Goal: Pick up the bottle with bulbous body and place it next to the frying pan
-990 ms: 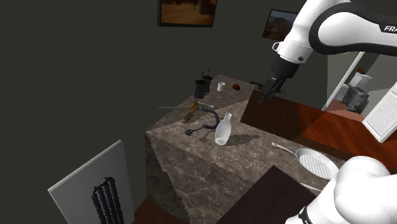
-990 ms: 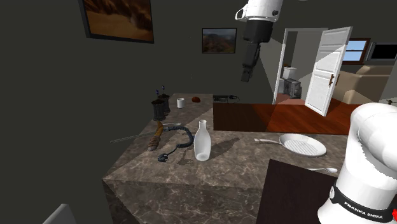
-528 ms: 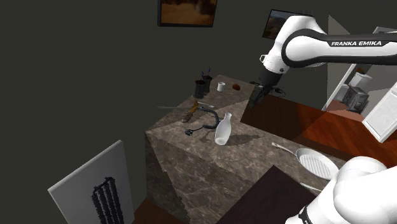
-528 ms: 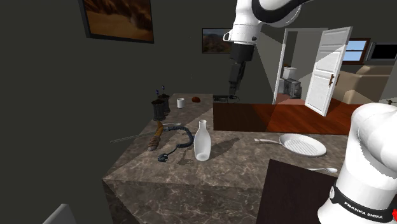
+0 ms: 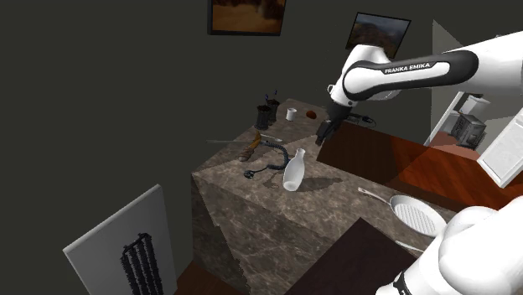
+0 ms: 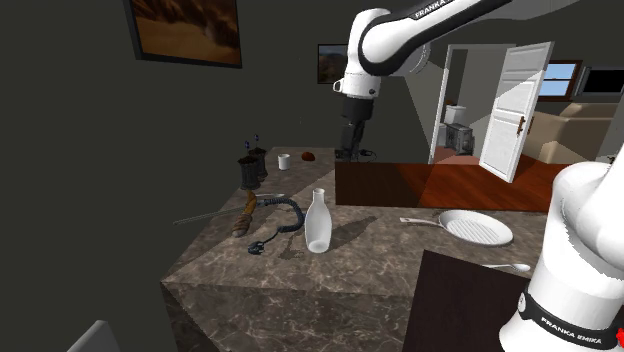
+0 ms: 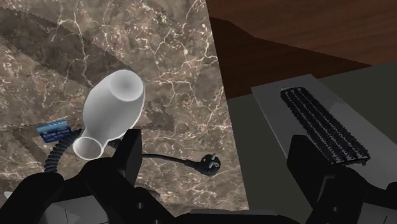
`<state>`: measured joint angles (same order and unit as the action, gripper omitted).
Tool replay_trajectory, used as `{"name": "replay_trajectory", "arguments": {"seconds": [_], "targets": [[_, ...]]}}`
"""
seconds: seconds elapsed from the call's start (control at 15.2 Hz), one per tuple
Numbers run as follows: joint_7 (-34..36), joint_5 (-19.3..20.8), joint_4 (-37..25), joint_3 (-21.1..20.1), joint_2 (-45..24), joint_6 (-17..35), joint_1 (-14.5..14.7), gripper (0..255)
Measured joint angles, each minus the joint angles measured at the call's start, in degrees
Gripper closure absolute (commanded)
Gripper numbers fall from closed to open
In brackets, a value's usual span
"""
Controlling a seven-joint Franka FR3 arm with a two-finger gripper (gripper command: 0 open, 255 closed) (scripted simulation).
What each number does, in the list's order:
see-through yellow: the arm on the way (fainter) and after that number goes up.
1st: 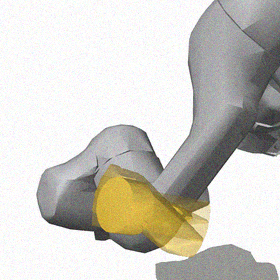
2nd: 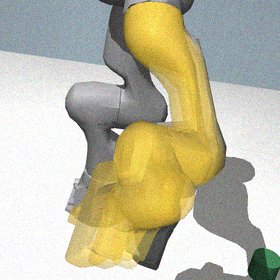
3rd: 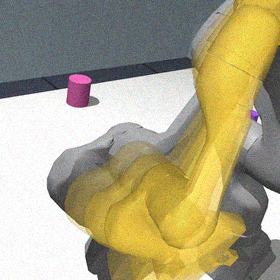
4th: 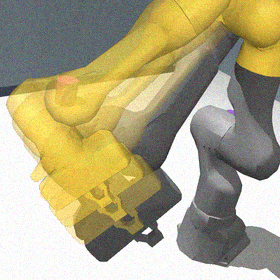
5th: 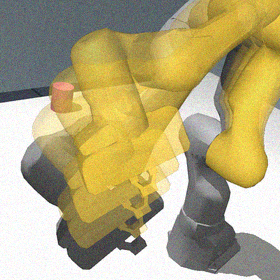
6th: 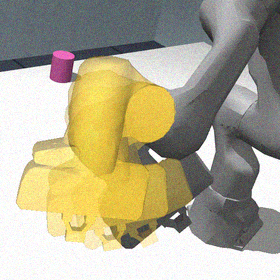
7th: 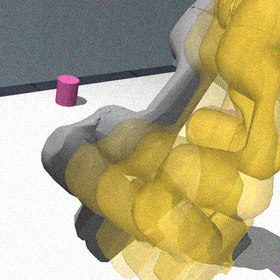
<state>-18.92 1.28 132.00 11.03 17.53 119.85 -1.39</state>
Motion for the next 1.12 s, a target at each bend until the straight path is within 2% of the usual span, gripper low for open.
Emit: {"name": "replay_trajectory", "arguments": {"seconds": [0.53,1.12], "targets": [[-8.0,-3.8,-8.0,3.8,-17.2,7.9,-1.0,0],[-16.5,-10.1,-22.5,4.3,-37.0,11.3,-4.8,0]]}}
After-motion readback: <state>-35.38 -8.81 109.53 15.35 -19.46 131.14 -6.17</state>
